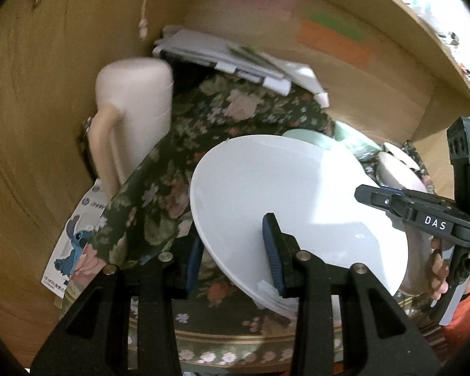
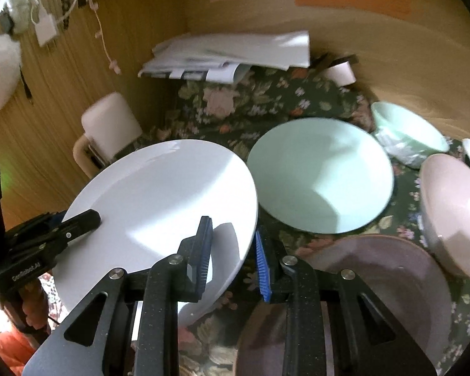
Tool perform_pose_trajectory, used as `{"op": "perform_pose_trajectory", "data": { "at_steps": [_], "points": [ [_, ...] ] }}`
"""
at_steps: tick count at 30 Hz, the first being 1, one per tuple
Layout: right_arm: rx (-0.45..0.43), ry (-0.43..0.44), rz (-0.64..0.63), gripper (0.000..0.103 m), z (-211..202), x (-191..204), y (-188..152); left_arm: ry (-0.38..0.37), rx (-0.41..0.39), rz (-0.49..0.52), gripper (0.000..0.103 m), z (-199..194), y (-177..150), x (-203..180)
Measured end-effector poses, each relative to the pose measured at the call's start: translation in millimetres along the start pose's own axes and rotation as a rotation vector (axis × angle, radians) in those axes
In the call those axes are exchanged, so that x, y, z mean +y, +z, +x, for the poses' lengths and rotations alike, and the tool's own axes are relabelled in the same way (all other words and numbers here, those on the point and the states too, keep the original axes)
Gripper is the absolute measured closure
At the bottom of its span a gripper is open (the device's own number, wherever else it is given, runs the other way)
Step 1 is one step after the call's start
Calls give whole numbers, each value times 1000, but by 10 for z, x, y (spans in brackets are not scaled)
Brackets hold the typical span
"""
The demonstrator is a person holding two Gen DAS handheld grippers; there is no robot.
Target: Organize plates and bowls
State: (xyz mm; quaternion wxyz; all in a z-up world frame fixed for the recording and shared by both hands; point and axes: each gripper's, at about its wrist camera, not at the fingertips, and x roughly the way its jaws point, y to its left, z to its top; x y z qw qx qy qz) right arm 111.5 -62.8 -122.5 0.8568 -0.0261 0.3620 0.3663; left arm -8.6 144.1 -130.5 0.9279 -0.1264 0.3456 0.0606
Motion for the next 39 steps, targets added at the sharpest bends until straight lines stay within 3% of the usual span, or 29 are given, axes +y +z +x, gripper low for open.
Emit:
{"op": "perform_pose_trajectory", "data": {
  "at_steps": [19,39],
  "points": [
    [-110,-82,77,80,-727,-409,-296,-96,-37,105,66,-159,-49,-767],
    [-96,-120,195,80,-984,-876,-756,-157,58,167,66,71,-255,-1371]
  ]
}}
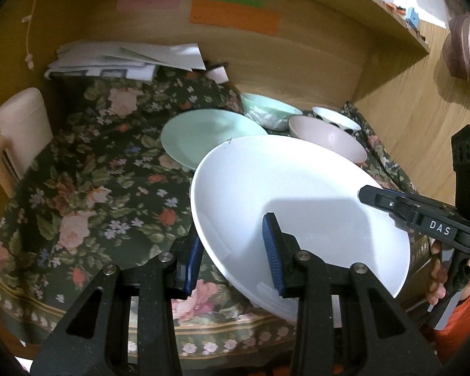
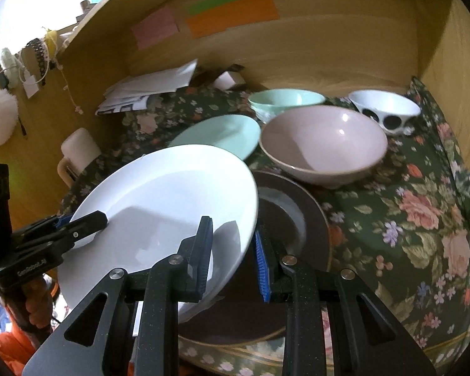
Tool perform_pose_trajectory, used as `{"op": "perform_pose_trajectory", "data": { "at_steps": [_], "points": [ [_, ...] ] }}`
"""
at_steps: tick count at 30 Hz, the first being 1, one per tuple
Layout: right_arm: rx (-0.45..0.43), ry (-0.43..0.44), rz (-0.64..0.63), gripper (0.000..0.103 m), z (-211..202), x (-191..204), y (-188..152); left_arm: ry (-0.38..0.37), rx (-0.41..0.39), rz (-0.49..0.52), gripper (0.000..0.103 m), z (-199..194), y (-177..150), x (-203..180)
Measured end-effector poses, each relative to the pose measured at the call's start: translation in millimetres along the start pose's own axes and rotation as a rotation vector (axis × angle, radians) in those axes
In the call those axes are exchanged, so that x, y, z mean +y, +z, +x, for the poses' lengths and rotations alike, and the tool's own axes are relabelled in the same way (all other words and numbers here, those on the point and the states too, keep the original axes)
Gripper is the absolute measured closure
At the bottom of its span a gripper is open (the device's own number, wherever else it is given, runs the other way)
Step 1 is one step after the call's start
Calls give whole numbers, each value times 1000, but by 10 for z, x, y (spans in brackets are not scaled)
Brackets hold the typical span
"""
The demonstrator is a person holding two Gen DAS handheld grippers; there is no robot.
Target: Organize plates and bowls
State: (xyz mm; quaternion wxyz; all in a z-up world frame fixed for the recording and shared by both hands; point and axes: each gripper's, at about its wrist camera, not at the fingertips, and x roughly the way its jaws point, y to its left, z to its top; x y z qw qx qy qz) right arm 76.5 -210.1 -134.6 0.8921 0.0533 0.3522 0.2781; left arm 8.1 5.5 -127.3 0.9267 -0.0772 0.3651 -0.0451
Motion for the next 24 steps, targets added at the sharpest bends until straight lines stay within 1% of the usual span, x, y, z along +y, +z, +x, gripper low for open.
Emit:
{"op": "perform_pose_trajectory", "data": {
  "at_steps": [11,24],
  "points": [
    [49,-1,47,80,123,-253,-128,7,59,4,66,283,-65,-120],
    [77,-8,80,80,191,-399,-154,4,93,12,66,502,-84,-156]
  ]
}}
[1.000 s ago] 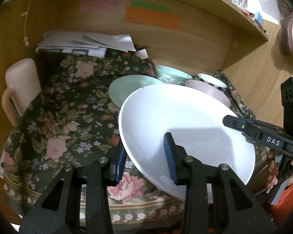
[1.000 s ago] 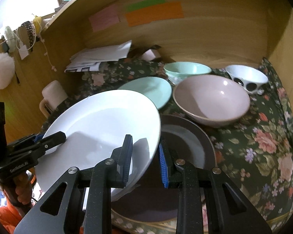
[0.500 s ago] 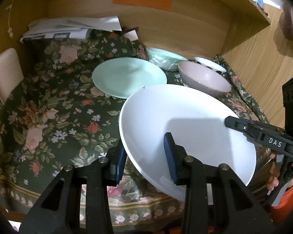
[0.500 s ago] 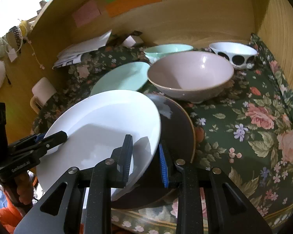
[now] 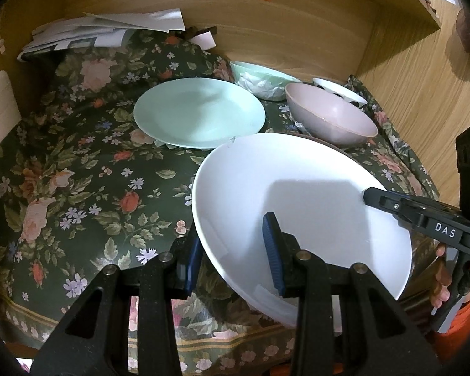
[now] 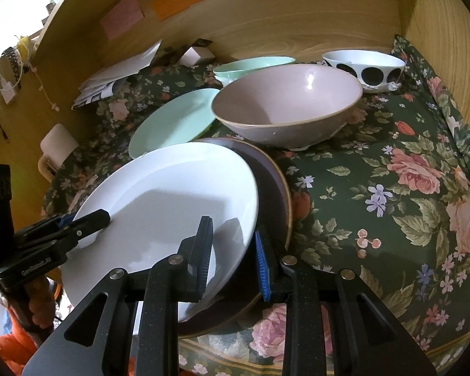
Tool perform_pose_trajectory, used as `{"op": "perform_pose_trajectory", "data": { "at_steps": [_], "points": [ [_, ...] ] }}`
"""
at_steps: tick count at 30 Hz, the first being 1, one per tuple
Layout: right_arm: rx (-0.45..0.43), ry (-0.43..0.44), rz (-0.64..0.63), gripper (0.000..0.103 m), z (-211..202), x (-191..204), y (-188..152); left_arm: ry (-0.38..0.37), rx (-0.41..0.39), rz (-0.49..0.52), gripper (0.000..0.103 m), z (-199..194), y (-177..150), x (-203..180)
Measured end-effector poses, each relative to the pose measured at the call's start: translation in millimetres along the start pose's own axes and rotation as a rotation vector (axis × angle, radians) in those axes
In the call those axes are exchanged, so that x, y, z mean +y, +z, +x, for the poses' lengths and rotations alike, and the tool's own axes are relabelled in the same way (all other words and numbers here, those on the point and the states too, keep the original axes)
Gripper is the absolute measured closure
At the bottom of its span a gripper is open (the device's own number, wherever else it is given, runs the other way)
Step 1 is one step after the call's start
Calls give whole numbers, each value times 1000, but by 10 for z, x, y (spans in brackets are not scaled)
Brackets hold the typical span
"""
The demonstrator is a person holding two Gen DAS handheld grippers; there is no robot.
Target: Organize plates and bowls
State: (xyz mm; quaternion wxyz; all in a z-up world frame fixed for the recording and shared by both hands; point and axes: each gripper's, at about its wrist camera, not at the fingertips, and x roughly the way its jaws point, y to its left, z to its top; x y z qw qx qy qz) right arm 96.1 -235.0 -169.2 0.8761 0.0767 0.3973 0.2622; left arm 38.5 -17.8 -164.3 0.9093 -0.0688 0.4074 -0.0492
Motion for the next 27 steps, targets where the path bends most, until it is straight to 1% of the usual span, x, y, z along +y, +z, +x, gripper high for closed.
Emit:
{"op": "perform_pose_trajectory", "data": {
  "at_steps": [11,20,27],
  "points": [
    [5,-20,2,80,-3,-4,28,-7,23,4,65,127,22,12],
    [8,-39,-11,80,-54,-7,47,12,31,51,66,181,41,-37],
    [16,-46,-9,81,-77,-16,54,19,6,64,64,131,71,-1]
  ]
}}
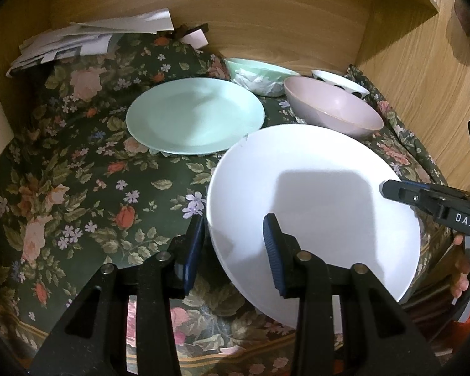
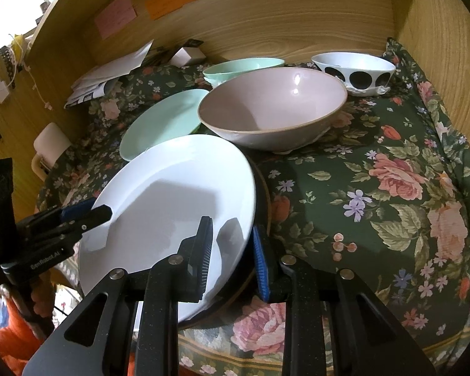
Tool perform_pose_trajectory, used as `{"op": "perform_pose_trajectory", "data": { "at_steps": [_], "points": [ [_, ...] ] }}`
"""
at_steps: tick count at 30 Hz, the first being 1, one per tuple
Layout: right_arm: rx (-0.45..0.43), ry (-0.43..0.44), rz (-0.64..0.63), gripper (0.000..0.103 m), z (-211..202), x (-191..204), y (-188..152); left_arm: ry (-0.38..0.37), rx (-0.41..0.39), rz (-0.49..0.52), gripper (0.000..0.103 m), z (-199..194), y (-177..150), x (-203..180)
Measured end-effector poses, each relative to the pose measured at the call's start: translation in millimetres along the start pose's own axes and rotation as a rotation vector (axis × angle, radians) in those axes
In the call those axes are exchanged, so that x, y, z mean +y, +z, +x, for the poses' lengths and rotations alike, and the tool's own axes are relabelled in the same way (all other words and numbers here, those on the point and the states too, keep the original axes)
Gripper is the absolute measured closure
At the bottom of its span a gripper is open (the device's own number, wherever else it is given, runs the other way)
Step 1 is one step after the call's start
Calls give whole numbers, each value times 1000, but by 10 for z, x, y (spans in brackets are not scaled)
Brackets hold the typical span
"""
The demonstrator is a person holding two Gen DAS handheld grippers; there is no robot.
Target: Organize plates and bowls
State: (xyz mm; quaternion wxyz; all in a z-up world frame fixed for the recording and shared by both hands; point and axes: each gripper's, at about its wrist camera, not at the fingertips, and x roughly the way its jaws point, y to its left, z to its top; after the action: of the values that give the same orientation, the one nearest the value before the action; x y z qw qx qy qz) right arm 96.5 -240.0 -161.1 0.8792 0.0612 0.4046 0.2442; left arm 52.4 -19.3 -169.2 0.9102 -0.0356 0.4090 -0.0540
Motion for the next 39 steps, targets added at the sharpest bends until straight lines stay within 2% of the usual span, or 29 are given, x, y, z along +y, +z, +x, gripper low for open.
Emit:
{"op": "perform_pose_trajectory", "data": {
  "at_steps": [5,8,13,17,22,27,32,39],
  "points": [
    [7,-11,9,81,-17,-1,19,8,-21,-14,61,-56,19,65],
    [-30,-63,-10,80,-109,6,33,9,-44,-21,53,-124,45,107],
    [-85,-78,-28,73,-263,54,133,15,-116,-25,47,-307,158,167],
    [-116,-78,-73,70,-298,170,274,29,-188,-33,37,-448,269,225],
    [-178,-62,-132,58,-331,364,532,65,-241,-59,28,-547,442,355],
    [-211,-49,-171,47,-262,497,755,107,-286,-97,13,-587,602,508],
    [-180,-22,-193,44,-11,610,1012,144,-288,-113,7,-491,754,651],
    [-101,-16,-214,44,422,666,1254,149,-211,-149,7,-182,905,850]
  ]
}}
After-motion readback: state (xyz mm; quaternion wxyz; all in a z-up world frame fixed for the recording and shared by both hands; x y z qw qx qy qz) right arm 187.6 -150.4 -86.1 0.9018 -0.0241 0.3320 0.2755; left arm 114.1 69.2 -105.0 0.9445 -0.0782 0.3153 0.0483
